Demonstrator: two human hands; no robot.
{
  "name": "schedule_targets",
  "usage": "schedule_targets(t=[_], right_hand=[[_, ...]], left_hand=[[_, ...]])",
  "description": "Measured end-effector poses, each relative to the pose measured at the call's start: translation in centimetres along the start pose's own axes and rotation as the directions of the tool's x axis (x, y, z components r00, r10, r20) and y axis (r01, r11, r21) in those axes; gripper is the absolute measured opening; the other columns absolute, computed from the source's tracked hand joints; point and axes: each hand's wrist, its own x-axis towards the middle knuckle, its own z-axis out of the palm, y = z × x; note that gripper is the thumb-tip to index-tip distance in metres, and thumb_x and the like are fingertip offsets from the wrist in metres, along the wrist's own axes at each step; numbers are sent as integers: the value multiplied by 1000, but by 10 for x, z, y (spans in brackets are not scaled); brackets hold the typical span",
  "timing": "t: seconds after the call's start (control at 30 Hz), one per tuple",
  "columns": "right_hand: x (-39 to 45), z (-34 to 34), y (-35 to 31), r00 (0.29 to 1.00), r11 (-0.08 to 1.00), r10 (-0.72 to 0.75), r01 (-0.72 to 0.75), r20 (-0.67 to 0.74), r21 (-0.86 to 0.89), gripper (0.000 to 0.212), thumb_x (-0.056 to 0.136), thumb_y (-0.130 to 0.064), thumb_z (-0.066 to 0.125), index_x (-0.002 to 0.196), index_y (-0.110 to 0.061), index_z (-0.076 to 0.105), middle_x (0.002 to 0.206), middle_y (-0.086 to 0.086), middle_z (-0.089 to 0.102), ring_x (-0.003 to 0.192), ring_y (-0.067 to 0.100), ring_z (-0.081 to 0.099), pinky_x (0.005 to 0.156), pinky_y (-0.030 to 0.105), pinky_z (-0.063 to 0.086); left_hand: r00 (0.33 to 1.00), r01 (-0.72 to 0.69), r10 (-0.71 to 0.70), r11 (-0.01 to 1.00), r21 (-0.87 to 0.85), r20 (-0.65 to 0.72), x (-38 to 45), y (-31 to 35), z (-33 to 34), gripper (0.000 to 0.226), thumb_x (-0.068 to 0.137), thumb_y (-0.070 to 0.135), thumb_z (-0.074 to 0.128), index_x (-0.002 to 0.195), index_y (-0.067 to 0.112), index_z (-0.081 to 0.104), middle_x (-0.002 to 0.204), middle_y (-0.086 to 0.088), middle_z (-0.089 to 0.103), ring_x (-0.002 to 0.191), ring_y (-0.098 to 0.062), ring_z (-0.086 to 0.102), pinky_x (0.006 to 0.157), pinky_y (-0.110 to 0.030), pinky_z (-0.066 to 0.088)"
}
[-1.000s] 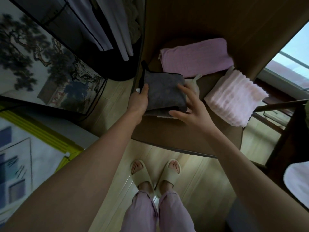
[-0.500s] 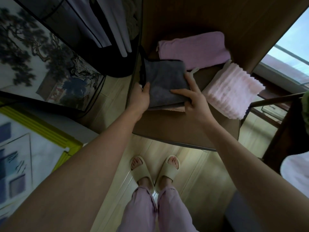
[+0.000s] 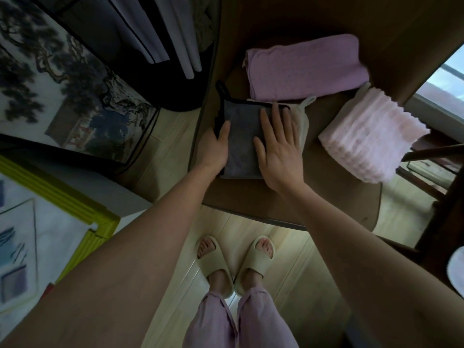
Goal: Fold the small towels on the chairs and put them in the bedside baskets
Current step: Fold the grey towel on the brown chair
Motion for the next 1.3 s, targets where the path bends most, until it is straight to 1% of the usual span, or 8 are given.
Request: schedule_targets(t=[0.33, 0.53, 0.67, 0.73, 0.8, 0.93, 1.13, 1.3], right_hand=[[4, 8, 11, 995, 997, 5, 2, 96, -73, 59, 103, -42, 20, 155, -23, 2, 163, 4, -4, 148, 16, -16, 121, 36, -11], [5, -38, 2, 987, 925, 59, -111, 151, 365, 68, 100, -37, 48, 156, -26, 10, 163, -1, 1, 150, 17, 1, 121, 34, 7], [-23, -85, -10, 851, 230, 429, -427, 303, 875, 76, 91, -41, 62, 152, -24, 21, 148, -11, 36, 129, 7, 44, 99, 23, 45], [-36, -102, -9, 753, -122, 424, -503, 503, 856, 73, 83, -49, 64, 144, -18, 40, 136, 4, 58, 116, 19, 62, 95, 35, 52], [-49, -119, -5, 723, -258, 405, -497, 559, 829, 65, 80, -49, 66, 132, -13, 53, 122, 11, 67, 109, 27, 67, 97, 45, 51], [-74, -146, 15, 713, -148, 557, -419, 426, 896, 42, 87, -34, 68, 122, -12, 59, 111, 9, 72, 98, 24, 71, 83, 39, 58], [-91, -151, 55, 700, 26, 618, -472, 357, 881, 31, 91, -29, 66, 119, -18, 58, 111, 4, 70, 100, 21, 68, 90, 44, 56], [-73, -147, 55, 705, 68, 592, -527, 391, 847, 32, 92, -30, 64, 120, -18, 54, 111, 2, 65, 100, 17, 64, 81, 31, 54]], left_hand=[[1000, 6, -8, 978, 207, 7, 6, -4, 6, 59, 101, 50, 31, 145, 10, 33, 139, -13, 51, 121, -30, 54, 99, -43, 46], [987, -139, 140, 990, -20, 82, -19, 34, -10, 56, 101, 42, 41, 150, 18, 28, 147, -2, 44, 131, -17, 44, 109, -30, 36], [950, -199, 216, 975, -94, 226, -49, 72, -24, 52, 98, 48, 46, 142, 21, 43, 134, 5, 55, 119, -11, 55, 102, -32, 46], [930, -171, 202, 977, -123, 308, -65, 89, -25, 52, 97, 50, 46, 141, 23, 45, 130, 8, 58, 116, -7, 57, 95, -23, 47], [905, -153, 184, 982, -110, 383, -77, 105, -18, 44, 98, 47, 45, 136, 24, 49, 126, 11, 58, 109, -1, 57, 85, -11, 46], [901, -166, 139, 986, 30, 410, -89, 119, 18, 27, 100, 43, 42, 115, 23, 54, 103, 17, 58, 90, 4, 57, 69, -3, 43], [925, -125, 51, 977, 175, 377, -96, 107, 69, 45, 98, 49, 44, 113, 12, 63, 103, -4, 69, 94, -20, 66, 83, -37, 55], [966, -82, 30, 977, 195, 257, -87, 102, 66, 45, 99, 49, 40, 114, 12, 62, 103, -3, 67, 90, -18, 65, 65, -26, 47]])
